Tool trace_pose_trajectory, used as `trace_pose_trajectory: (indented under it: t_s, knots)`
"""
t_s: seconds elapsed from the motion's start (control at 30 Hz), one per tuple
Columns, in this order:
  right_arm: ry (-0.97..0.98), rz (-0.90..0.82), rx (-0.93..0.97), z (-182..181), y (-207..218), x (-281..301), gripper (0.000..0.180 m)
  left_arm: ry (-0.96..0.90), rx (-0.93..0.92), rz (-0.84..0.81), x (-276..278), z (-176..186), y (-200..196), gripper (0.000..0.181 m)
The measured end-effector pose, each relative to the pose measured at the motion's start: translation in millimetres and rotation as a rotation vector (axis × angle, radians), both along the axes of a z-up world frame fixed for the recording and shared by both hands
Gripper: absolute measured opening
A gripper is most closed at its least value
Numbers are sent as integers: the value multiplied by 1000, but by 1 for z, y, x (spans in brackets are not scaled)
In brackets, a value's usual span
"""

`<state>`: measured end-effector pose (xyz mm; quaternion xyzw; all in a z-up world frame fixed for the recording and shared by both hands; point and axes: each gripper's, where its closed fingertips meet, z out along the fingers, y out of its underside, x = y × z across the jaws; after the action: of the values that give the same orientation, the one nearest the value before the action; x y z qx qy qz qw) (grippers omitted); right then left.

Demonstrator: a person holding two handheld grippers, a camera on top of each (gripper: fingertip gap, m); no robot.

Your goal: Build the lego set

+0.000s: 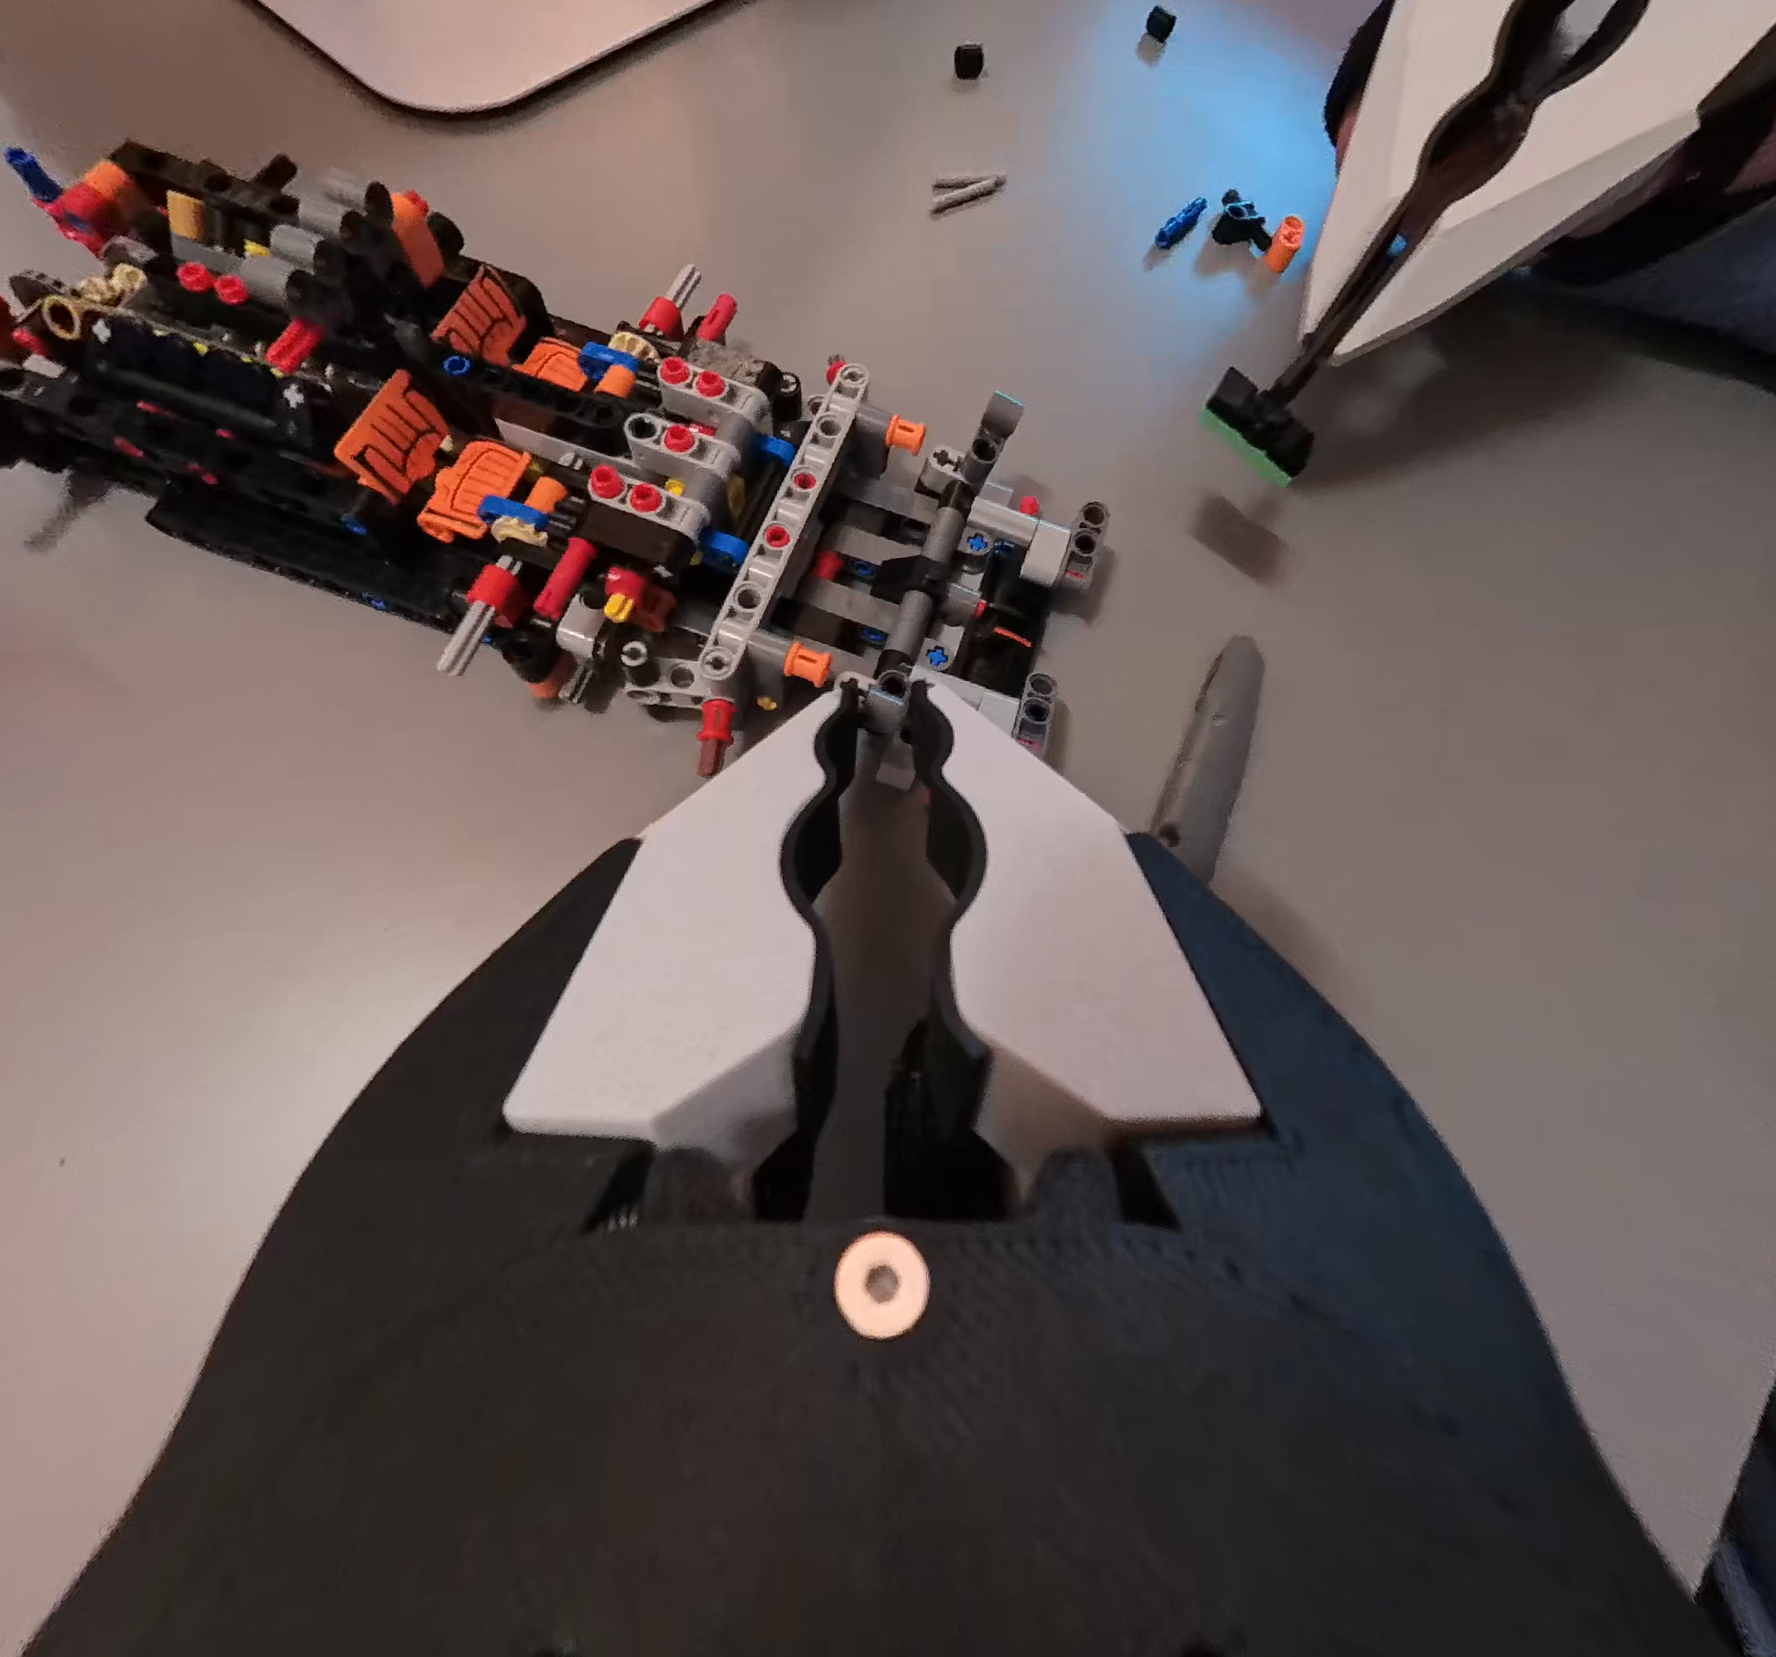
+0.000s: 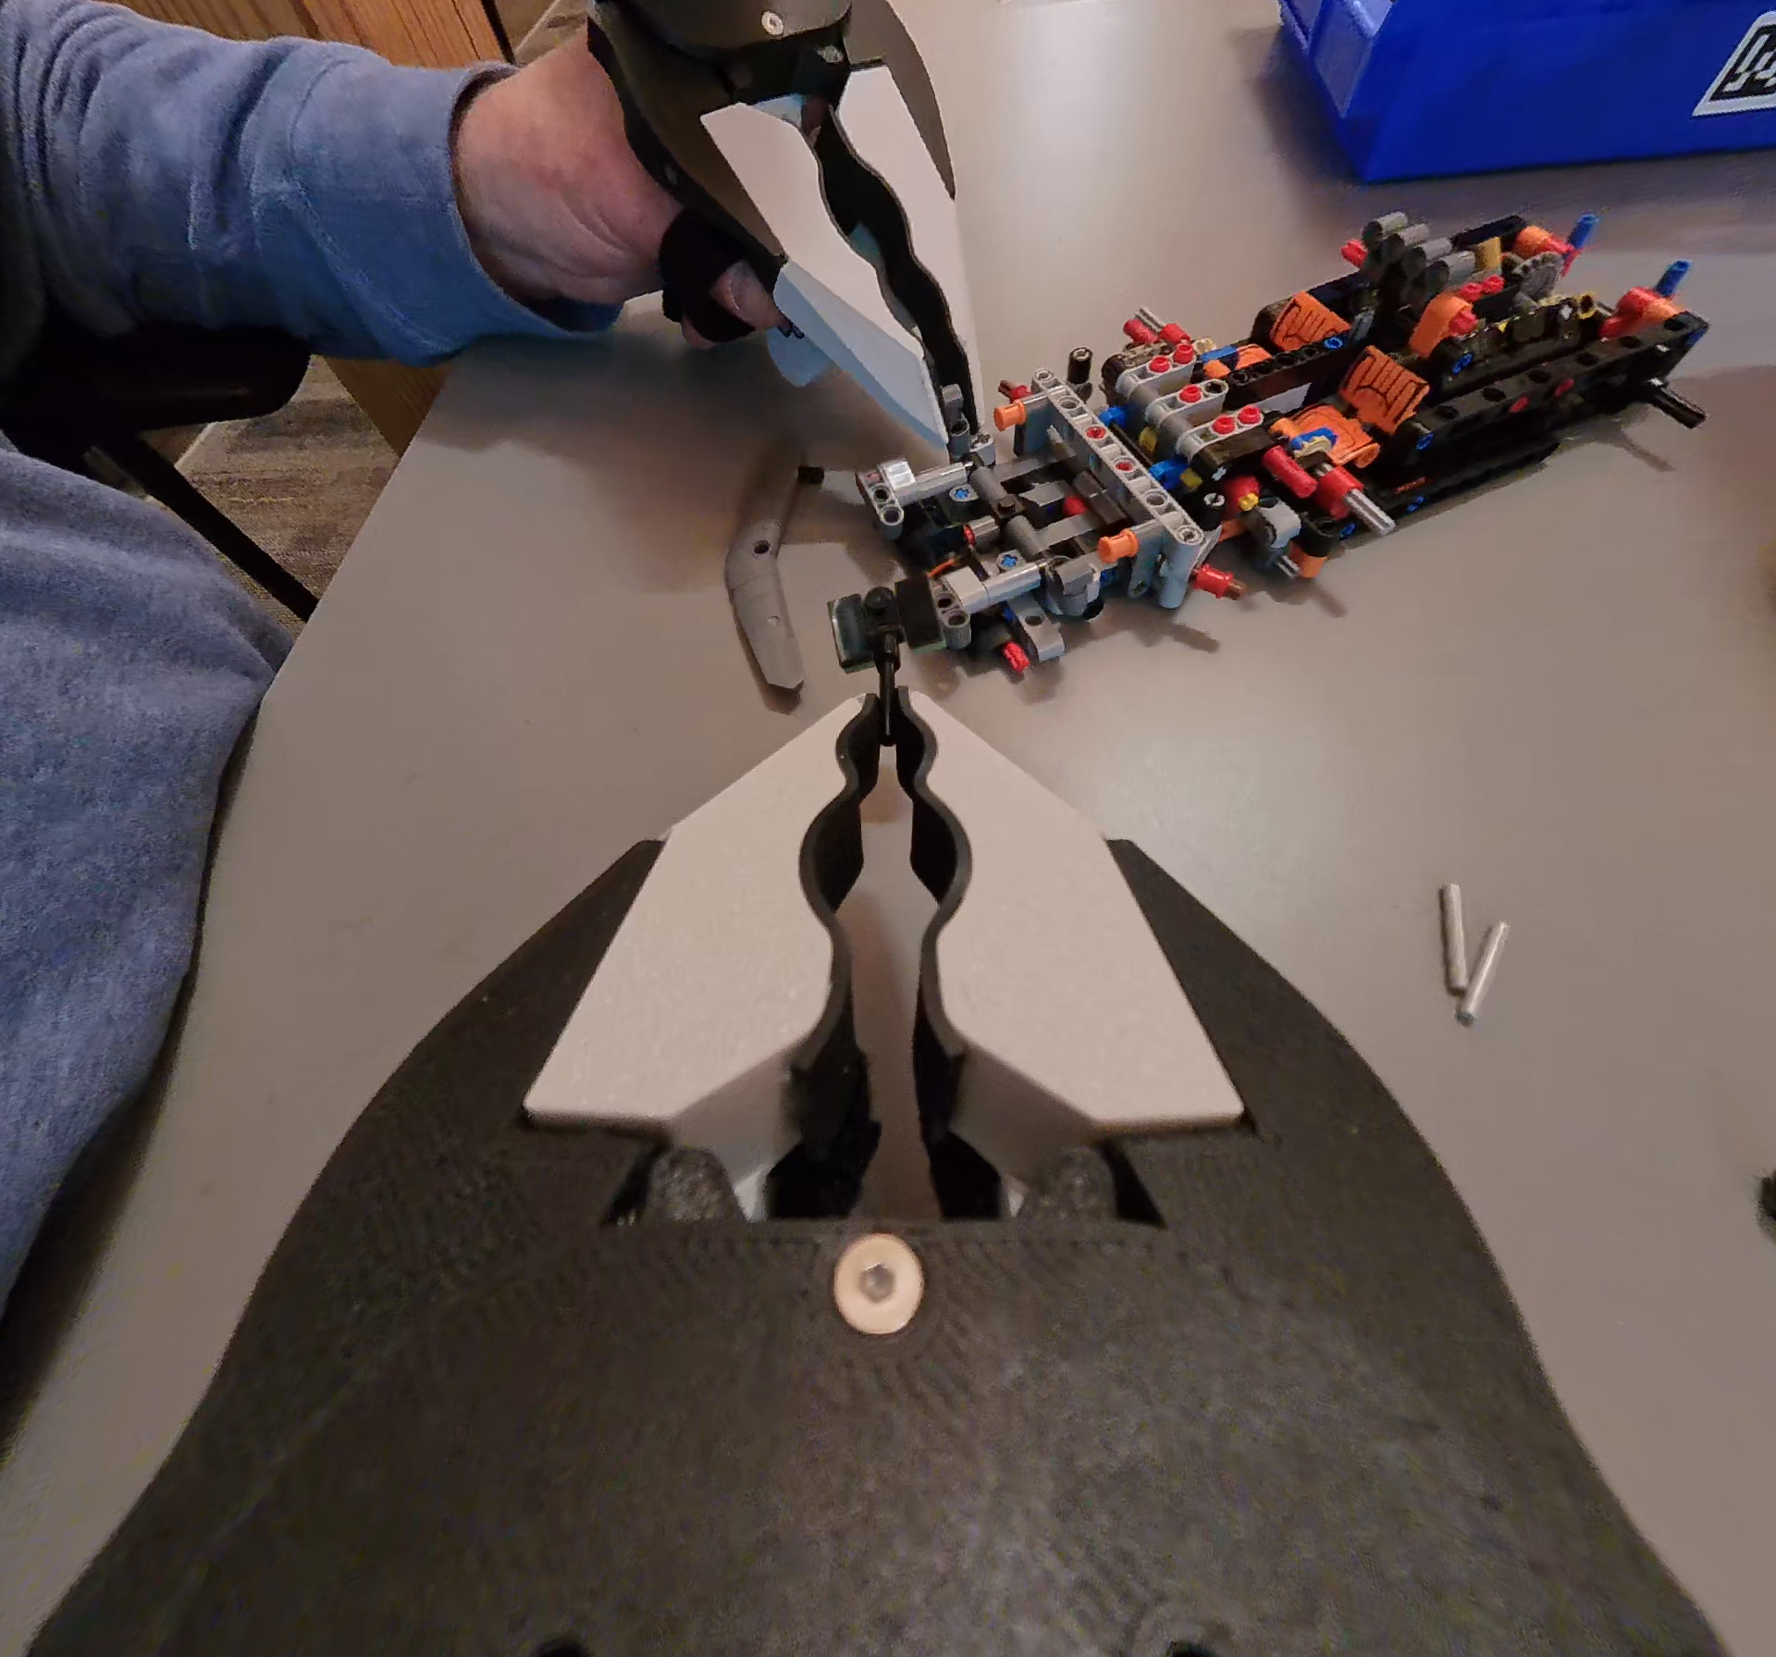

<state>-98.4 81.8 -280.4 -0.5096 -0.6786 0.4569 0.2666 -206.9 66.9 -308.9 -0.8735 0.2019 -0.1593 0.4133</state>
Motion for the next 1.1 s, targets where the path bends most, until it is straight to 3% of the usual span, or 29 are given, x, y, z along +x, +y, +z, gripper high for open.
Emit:
trace_pose_trajectory:
  t_s: [0.27, 0.6, 1.1]
  knots:
    - [9, -27, -3, 3, 10, 2, 0, -17, 11, -39, 19, 0, 2, 8]
    - [17, -54, -12, 11, 24, -6, 0, -40, 79, -54, 6, 18, -5, 23]
    - [-136, 30, 78, 7, 27, -45, 0, 74, 150, -96, 5, 25, 0, 26]
